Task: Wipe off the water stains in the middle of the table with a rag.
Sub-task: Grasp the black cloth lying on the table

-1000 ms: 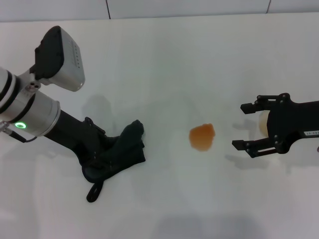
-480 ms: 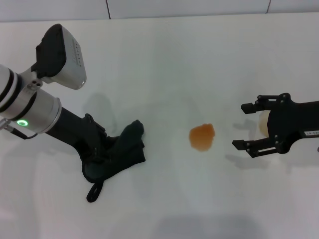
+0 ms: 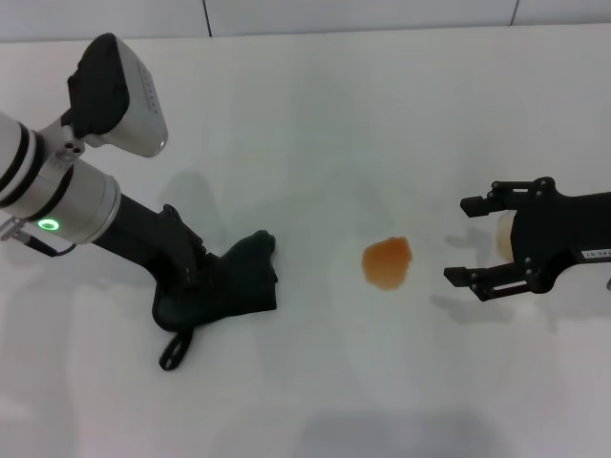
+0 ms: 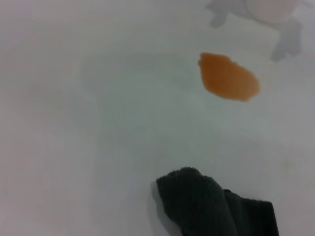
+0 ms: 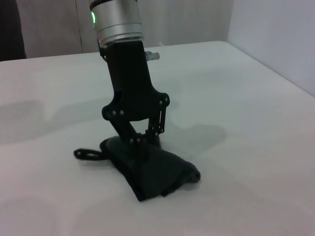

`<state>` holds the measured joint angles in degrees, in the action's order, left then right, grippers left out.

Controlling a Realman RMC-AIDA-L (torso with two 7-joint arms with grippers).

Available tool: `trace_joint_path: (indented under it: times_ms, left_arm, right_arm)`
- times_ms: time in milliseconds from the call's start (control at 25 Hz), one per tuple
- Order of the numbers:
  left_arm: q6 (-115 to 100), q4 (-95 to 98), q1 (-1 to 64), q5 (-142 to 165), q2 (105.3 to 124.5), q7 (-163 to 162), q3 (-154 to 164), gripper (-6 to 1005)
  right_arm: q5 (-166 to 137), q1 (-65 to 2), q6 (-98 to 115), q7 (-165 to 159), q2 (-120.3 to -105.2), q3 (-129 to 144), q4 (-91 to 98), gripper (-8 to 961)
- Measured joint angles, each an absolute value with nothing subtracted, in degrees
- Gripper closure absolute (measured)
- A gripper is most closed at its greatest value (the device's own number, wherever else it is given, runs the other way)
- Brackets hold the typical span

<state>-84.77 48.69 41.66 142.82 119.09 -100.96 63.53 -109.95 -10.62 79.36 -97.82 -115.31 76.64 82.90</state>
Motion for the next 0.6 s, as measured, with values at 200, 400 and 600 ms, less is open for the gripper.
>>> trace_joint_path:
  times_ms: [200,400,600]
  left_arm:
    - [-83.46,48.69,41.74,142.62,119.19,-100.72,63.65,784]
    - [-83.06,48.66,41.88,142.15,119.34,-100.48,63.82,847]
    - [-83.21,48.56,42.01,141.56,119.32,-100.16,64.45,853]
  right_arm:
    - [-109.95,-10.55,79.36,-97.82,-115.31,76.64,83.04,97]
    - [-109.95,-10.60,79.36,-97.82,-115.31,76.64,83.27,97]
    - [-109.86,-10.69,79.33,-97.82,-115.31,76.64,83.40,97]
